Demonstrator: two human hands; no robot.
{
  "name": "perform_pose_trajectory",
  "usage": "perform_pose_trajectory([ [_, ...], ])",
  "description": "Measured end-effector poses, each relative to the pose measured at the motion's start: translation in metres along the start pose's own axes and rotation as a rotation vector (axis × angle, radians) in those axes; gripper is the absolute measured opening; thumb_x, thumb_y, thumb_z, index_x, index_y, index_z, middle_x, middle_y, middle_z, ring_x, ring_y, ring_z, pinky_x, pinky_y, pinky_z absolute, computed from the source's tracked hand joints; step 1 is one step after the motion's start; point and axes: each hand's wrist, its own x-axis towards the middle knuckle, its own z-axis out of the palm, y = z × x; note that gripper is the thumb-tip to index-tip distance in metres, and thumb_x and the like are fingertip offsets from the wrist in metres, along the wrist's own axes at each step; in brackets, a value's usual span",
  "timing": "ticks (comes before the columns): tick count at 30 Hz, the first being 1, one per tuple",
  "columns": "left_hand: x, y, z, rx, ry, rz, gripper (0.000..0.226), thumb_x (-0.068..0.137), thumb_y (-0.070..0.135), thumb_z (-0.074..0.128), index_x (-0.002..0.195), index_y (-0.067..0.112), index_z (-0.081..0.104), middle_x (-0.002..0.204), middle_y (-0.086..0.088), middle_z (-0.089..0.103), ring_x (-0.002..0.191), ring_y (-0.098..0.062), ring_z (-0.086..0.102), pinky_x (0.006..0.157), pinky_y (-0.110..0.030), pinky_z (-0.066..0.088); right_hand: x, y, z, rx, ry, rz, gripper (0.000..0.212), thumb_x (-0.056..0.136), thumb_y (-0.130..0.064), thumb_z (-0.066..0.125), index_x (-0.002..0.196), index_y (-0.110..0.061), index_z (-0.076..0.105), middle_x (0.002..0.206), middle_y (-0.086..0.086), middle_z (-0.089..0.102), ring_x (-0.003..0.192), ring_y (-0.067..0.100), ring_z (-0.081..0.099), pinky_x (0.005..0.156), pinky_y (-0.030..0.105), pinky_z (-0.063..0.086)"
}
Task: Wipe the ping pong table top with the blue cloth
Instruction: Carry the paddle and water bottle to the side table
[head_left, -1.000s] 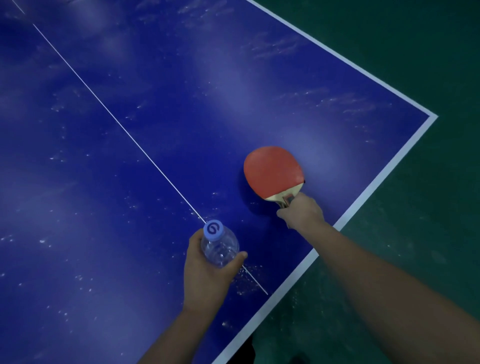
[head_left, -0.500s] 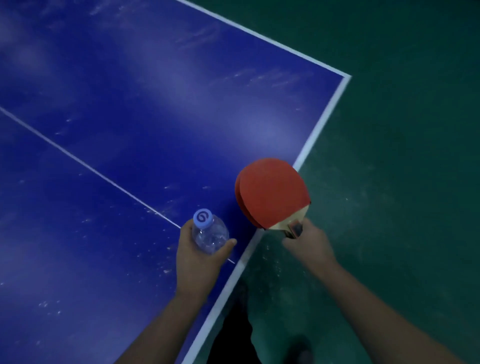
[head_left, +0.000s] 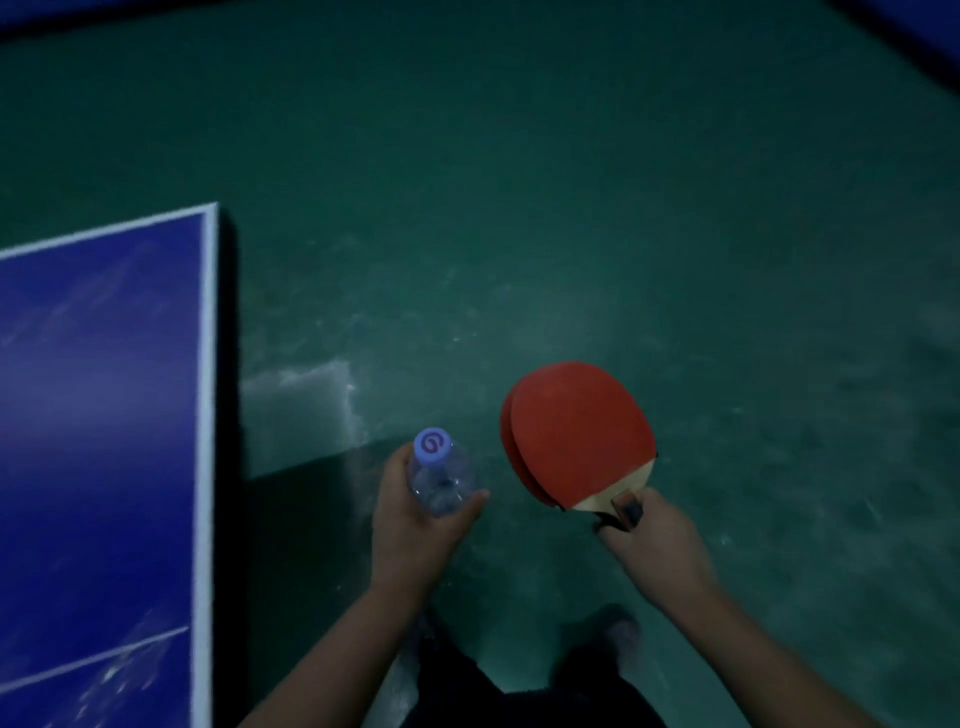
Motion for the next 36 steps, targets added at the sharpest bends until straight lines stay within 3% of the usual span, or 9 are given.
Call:
perform_pose_trajectory([
  [4, -0.017, 0.038, 0.125, 0.030, -0.157, 0.032, 0.064, 0.052, 0.042, 0.087, 0.108, 0.039, 0.055, 0.104, 0.014, 0.070, 0.091, -0.006, 0.069, 0.075, -0.022, 0.055, -0.008, 0.108, -0.079, 0.116, 0.145, 0.149, 0.030, 0.075, -0.036, 0.074, 0.074, -0.028, 0.045, 0.068, -0.013, 0.057, 0.061, 0.001, 0.052, 0.048, 0.023, 0.032],
  [12, -0.051, 0.101, 0.333, 0.042, -0.467, 0.134, 0.059, 0.053, 0.029, 0.089, 0.098, 0.047, 0.056, 0.096, 0.012, 0.071, 0.078, -0.007, 0.070, 0.063, -0.013, 0.051, -0.022, 0.256, -0.200, 0.306, 0.367, 0.438, 0.031, 0.077, -0.036, 0.075, 0.074, -0.026, 0.046, 0.067, -0.010, 0.057, 0.058, 0.004, 0.054, 0.044, 0.024, 0.031],
  [17, -0.056, 0.131, 0.426, 0.092, -0.596, 0.195, 0.059, 0.051, 0.035, 0.088, 0.100, 0.047, 0.055, 0.096, 0.013, 0.071, 0.077, -0.004, 0.069, 0.063, -0.012, 0.050, -0.012, 0.311, -0.249, 0.407, 0.442, 0.543, 0.027, 0.076, -0.034, 0.076, 0.076, -0.023, 0.051, 0.066, -0.006, 0.060, 0.060, 0.011, 0.058, 0.048, 0.027, 0.036],
  [21, -0.040, 0.148, 0.504, 0.125, -0.678, 0.188, 0.065, 0.049, 0.038, 0.089, 0.105, 0.040, 0.056, 0.098, 0.008, 0.071, 0.084, -0.010, 0.071, 0.072, -0.024, 0.054, 0.015, 0.346, -0.289, 0.445, 0.476, 0.616, 0.028, 0.076, -0.035, 0.076, 0.077, -0.024, 0.050, 0.067, -0.009, 0.060, 0.062, 0.008, 0.057, 0.049, 0.025, 0.034],
  [26, -0.007, 0.171, 0.619, 0.129, -0.757, 0.185, 0.065, 0.052, 0.031, 0.090, 0.106, 0.040, 0.056, 0.100, 0.010, 0.071, 0.086, -0.011, 0.071, 0.074, -0.028, 0.055, 0.073, 0.387, -0.353, 0.456, 0.497, 0.683, 0.031, 0.077, -0.036, 0.077, 0.077, -0.025, 0.048, 0.069, -0.009, 0.060, 0.063, 0.007, 0.055, 0.050, 0.025, 0.035],
  [32, 0.027, 0.218, 0.768, 0.147, -0.879, 0.203, 0.064, 0.049, 0.031, 0.090, 0.100, 0.049, 0.055, 0.097, 0.015, 0.072, 0.080, -0.005, 0.071, 0.063, -0.015, 0.053, 0.139, 0.432, -0.447, 0.519, 0.543, 0.787, 0.030, 0.076, -0.036, 0.078, 0.078, -0.023, 0.051, 0.069, -0.008, 0.061, 0.065, 0.006, 0.056, 0.052, 0.023, 0.038],
  [36, 0.034, 0.258, 0.866, 0.152, -0.976, 0.244, 0.066, 0.057, 0.014, 0.095, 0.107, 0.032, 0.056, 0.098, 0.014, 0.072, 0.083, -0.005, 0.071, 0.068, -0.017, 0.053, 0.174, 0.467, -0.514, 0.519, 0.588, 0.811, 0.033, 0.076, -0.038, 0.079, 0.077, -0.023, 0.050, 0.070, -0.011, 0.060, 0.064, 0.005, 0.053, 0.053, 0.020, 0.036],
])
